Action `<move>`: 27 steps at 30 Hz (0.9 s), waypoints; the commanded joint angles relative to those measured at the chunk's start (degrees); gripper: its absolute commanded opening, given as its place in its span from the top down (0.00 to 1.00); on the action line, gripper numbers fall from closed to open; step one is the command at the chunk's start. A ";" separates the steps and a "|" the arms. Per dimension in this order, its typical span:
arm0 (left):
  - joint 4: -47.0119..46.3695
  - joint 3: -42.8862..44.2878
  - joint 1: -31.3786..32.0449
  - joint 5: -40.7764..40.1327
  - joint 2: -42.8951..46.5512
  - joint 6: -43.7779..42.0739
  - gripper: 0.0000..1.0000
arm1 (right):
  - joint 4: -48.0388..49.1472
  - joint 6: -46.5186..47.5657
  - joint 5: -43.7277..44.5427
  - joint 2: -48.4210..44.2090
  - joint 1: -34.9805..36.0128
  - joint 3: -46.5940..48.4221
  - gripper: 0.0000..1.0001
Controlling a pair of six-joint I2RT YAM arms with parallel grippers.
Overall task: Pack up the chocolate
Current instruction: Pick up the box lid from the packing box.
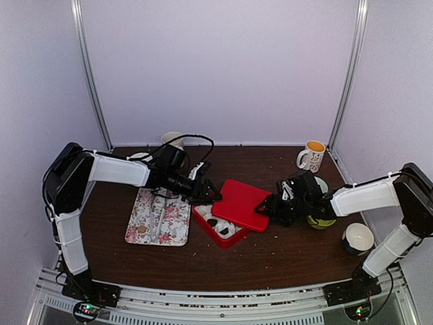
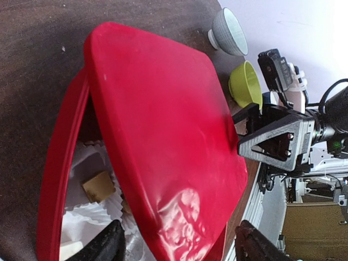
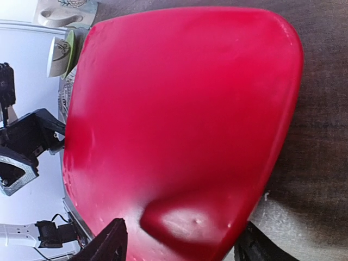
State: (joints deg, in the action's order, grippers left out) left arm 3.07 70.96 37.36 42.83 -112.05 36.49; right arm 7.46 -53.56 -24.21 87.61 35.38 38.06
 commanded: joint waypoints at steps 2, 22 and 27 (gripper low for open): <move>-3.78 1.48 0.88 2.40 -2.05 1.18 0.29 | 3.10 -0.51 -1.72 0.68 -0.14 0.87 0.34; -8.88 0.00 1.83 4.34 -3.30 5.83 0.67 | -1.28 4.13 -0.40 0.14 -0.14 3.31 0.38; -8.87 -0.78 1.83 4.37 -1.95 5.92 0.76 | -1.11 4.59 -0.41 -0.34 -0.13 3.33 0.38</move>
State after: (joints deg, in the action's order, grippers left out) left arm -3.66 71.24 38.68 46.96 -115.68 43.13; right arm 5.15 -50.54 -25.23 87.81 35.31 39.40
